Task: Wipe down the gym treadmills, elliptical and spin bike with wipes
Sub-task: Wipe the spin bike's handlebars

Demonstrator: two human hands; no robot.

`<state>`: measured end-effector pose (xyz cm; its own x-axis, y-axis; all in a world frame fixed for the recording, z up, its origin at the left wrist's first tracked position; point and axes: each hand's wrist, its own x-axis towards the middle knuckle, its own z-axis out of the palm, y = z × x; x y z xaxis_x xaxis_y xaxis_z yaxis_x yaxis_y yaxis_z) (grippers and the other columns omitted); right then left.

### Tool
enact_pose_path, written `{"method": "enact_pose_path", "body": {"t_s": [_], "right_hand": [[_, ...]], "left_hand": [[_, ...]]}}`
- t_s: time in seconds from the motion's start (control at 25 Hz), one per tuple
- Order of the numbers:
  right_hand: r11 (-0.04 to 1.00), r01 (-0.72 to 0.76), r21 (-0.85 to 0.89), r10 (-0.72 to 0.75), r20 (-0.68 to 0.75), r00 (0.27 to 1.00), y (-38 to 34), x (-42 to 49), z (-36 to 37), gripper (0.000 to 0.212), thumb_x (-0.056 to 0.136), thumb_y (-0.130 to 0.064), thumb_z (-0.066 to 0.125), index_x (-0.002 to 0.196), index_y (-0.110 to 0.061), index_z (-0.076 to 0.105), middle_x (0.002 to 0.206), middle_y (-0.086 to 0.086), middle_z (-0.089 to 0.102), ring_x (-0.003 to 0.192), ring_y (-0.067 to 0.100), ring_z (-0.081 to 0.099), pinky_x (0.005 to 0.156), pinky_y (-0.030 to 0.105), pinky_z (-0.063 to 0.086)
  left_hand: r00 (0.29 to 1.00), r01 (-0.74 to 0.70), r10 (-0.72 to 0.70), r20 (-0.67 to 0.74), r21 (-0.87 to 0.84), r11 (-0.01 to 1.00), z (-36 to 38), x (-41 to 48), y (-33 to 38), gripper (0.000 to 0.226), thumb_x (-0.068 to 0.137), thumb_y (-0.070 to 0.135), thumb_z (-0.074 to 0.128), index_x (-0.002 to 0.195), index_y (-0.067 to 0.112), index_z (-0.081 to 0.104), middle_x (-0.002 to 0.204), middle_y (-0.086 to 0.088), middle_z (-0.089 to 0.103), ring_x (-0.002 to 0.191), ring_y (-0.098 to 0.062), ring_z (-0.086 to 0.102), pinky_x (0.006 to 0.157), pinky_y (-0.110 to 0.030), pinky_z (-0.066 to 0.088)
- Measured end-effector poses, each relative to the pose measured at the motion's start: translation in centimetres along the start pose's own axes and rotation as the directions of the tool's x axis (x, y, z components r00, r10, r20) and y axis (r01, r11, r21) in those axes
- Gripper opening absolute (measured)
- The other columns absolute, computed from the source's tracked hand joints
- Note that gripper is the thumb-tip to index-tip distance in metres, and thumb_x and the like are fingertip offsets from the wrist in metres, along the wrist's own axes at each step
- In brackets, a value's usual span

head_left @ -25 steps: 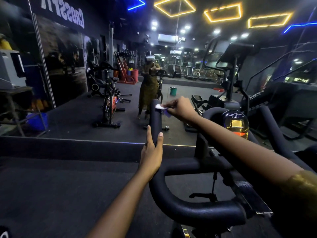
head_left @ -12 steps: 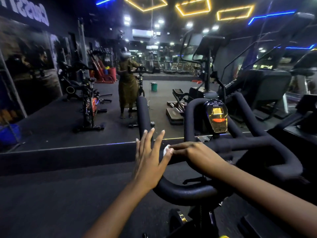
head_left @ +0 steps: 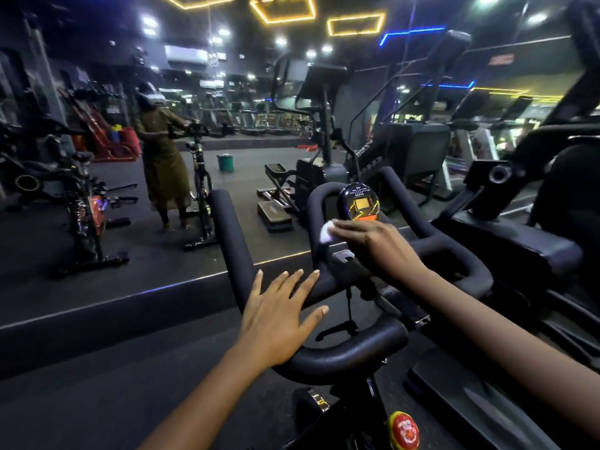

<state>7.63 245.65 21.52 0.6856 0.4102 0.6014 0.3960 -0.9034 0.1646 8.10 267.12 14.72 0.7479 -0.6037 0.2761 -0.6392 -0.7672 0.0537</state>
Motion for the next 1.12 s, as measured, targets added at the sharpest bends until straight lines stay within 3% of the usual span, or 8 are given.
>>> {"method": "enact_pose_path", "body": {"t_s": [0.16,0.36,0.48,0.6,0.68,0.8,1.0,1.12], "right_hand": [[0.998,-0.042,-0.051,0.045,0.071,0.996,-1.7,4.9,2.2,0.029,0.068,-0.001,0.066,0.094,-0.014,0.070,0.095,0.002,0.069,0.076,0.028,0.065,0.060,0.025,0.044],[0.980,-0.180,0.080,0.169,0.135,0.976,-3.4,1.0,1.9,0.036,0.072,-0.003,0.057,0.106,-0.009,0.070,0.104,0.013,0.069,0.090,0.030,0.066,0.074,0.040,0.052],[0.978,-0.084,0.190,0.058,0.140,0.988,-4.9,-1.0,-0.1,0.032,0.064,0.000,0.057,0.091,-0.007,0.073,0.094,0.009,0.072,0.089,0.015,0.062,0.073,0.020,0.044],[0.936,-0.266,0.230,0.227,0.181,0.957,-4.4,1.7,-1.6,0.025,0.078,-0.016,0.048,0.088,-0.013,0.072,0.090,-0.005,0.070,0.083,0.003,0.057,0.067,0.006,0.037],[0.944,-0.311,0.111,0.307,0.056,0.950,-3.0,5.5,-0.8,0.037,0.073,-0.030,0.038,0.084,-0.017,0.071,0.083,-0.008,0.066,0.075,0.002,0.054,0.064,0.015,0.035],[0.879,-0.477,0.022,0.467,0.170,0.868,-1.2,9.8,1.3,0.022,0.081,-0.018,0.051,0.089,-0.013,0.071,0.095,0.014,0.067,0.094,0.029,0.061,0.073,0.030,0.041],[0.900,-0.412,-0.141,0.426,0.094,0.900,-2.7,7.3,3.9,0.022,0.088,-0.011,0.050,0.107,-0.015,0.061,0.104,0.012,0.065,0.093,0.030,0.064,0.065,0.028,0.037],[0.957,-0.274,-0.100,0.290,0.219,0.932,-4.0,3.6,2.5,0.039,0.086,-0.005,0.051,0.122,-0.017,0.058,0.122,0.005,0.061,0.103,0.026,0.061,0.078,0.031,0.042]], "left_hand": [[1.000,-0.008,0.008,-0.011,-0.025,1.000,0.1,-0.1,0.1,0.091,0.064,0.068,-0.021,0.149,0.041,-0.005,0.160,0.011,0.008,0.147,-0.009,0.005,0.118,-0.044,-0.008],[0.999,-0.023,0.021,-0.035,-0.044,0.999,0.0,-0.1,0.0,0.093,0.064,0.065,-0.021,0.151,0.038,0.000,0.160,0.008,0.013,0.147,-0.011,0.008,0.118,-0.044,-0.006],[1.000,-0.025,0.024,-0.016,-0.040,0.999,0.1,0.0,0.0,0.090,0.068,0.066,-0.018,0.151,0.037,0.001,0.159,0.007,0.014,0.146,-0.012,0.010,0.118,-0.046,-0.005],[1.000,-0.024,0.024,-0.005,-0.035,0.999,0.2,0.0,-0.1,0.073,0.084,0.068,-0.002,0.151,0.037,0.001,0.159,0.007,0.014,0.146,-0.012,0.011,0.118,-0.047,-0.005],[1.000,-0.027,0.027,-0.005,-0.047,0.999,0.2,0.0,0.0,0.074,0.084,0.069,-0.003,0.151,0.038,0.001,0.159,0.007,0.015,0.146,-0.012,0.012,0.118,-0.046,-0.005],[0.999,-0.033,0.031,-0.029,-0.047,0.998,0.2,-0.1,0.0,0.091,0.066,0.065,-0.019,0.151,0.039,0.002,0.159,0.007,0.016,0.146,-0.013,0.013,0.118,-0.045,-0.006],[0.998,-0.038,0.035,-0.051,-0.064,0.997,-0.1,-0.1,0.0,0.093,0.065,0.063,-0.020,0.151,0.038,0.005,0.158,0.008,0.019,0.145,-0.012,0.016,0.119,-0.045,-0.005],[0.998,-0.029,0.025,-0.059,-0.075,0.997,-0.1,-0.3,-0.3,0.071,0.086,0.066,-0.002,0.151,0.037,0.006,0.159,0.007,0.015,0.146,-0.013,0.011,0.119,-0.042,-0.004]]}}
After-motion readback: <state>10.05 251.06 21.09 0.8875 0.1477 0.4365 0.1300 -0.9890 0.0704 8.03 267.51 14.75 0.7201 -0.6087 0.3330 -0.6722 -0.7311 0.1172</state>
